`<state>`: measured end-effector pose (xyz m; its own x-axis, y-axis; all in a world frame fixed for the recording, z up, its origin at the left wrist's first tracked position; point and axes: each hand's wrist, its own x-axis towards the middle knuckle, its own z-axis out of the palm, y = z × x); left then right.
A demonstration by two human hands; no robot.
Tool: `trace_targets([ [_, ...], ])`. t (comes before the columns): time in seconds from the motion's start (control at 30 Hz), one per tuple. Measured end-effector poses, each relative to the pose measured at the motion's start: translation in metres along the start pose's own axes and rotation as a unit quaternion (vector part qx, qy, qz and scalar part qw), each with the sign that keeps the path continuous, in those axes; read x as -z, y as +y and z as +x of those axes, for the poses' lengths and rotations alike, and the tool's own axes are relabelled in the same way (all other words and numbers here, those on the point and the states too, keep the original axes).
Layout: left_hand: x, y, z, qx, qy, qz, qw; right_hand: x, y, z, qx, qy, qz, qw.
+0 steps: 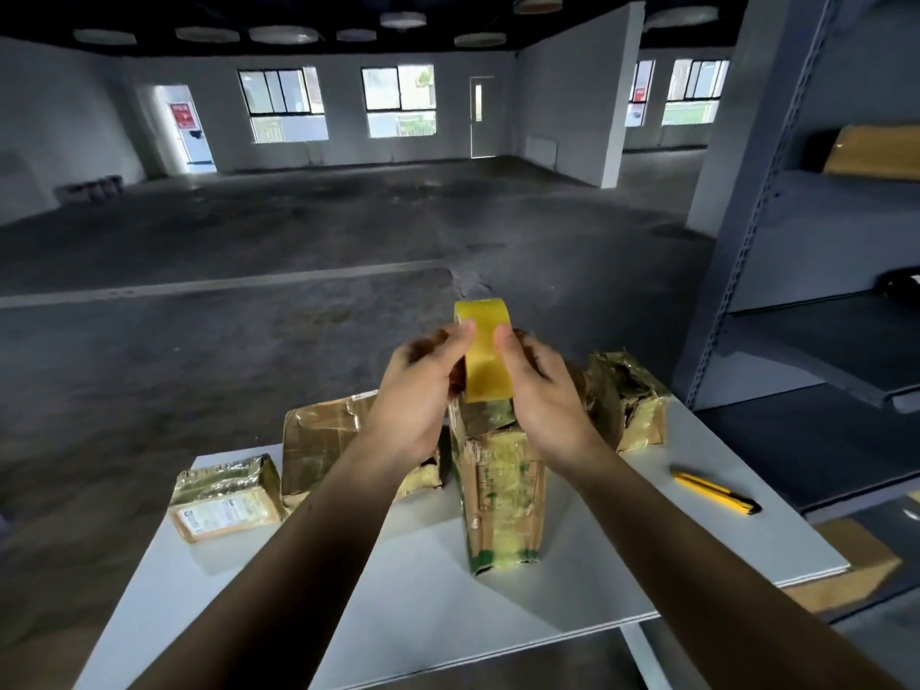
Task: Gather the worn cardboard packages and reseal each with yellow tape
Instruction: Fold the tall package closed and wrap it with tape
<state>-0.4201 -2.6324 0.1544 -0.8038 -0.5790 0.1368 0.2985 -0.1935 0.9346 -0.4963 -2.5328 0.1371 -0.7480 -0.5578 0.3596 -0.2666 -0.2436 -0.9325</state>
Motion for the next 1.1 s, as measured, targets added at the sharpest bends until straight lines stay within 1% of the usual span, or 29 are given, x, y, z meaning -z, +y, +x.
trace_targets([
  [0.1, 0.004, 0.000, 0.001, 0.045, 0.014, -0.028, 0.999, 0.003, 0.003, -0.002, -0.006, -0.036, -0.021, 0.999],
  [0.2, 0.007, -0.001, 0.001, 0.060, -0.009, -0.019, 0.998, 0.005, 0.006, -0.007, 0.007, -0.076, -0.036, 0.996],
  [0.23, 0.007, -0.003, 0.001, 0.054, -0.016, -0.017, 0.998, 0.003, 0.007, -0.008, 0.011, -0.070, -0.037, 0.997],
  [0.37, 0.007, -0.008, -0.003, 0.016, -0.046, -0.011, 0.999, -0.005, 0.005, -0.004, -0.006, 0.015, -0.008, 1.000],
  [0.47, 0.009, -0.010, -0.005, -0.005, -0.070, 0.003, 0.998, -0.006, -0.002, -0.001, -0.016, 0.038, 0.016, 0.999],
  [0.5, 0.009, -0.010, -0.005, -0.011, -0.072, 0.003, 0.997, -0.004, -0.003, 0.000, -0.009, 0.032, 0.009, 0.999],
  [0.57, 0.008, -0.008, -0.004, -0.006, -0.058, -0.021, 0.998, -0.001, -0.001, 0.000, 0.033, 0.004, -0.033, 0.999],
  [0.67, 0.006, -0.003, -0.001, 0.029, -0.035, -0.064, 0.997, 0.003, 0.007, -0.003, 0.068, -0.043, -0.109, 0.991],
  [0.83, 0.008, -0.004, 0.002, 0.045, -0.021, -0.078, 0.996, 0.008, 0.013, -0.010, 0.077, -0.136, -0.110, 0.982],
  [0.93, 0.010, -0.003, 0.003, 0.055, -0.014, -0.073, 0.996, 0.012, 0.017, -0.009, 0.086, -0.163, -0.121, 0.975],
  [0.97, 0.011, -0.002, 0.003, 0.058, -0.016, -0.073, 0.996, 0.013, 0.018, -0.009, 0.083, -0.158, -0.110, 0.978],
  [1.03, 0.011, -0.003, 0.003, 0.061, -0.032, -0.069, 0.995, 0.013, 0.016, -0.009, 0.063, -0.124, -0.069, 0.988],
  [1.1, 0.009, -0.006, 0.001, 0.051, -0.049, -0.062, 0.996, 0.008, 0.012, -0.008, 0.037, -0.062, -0.029, 0.997],
])
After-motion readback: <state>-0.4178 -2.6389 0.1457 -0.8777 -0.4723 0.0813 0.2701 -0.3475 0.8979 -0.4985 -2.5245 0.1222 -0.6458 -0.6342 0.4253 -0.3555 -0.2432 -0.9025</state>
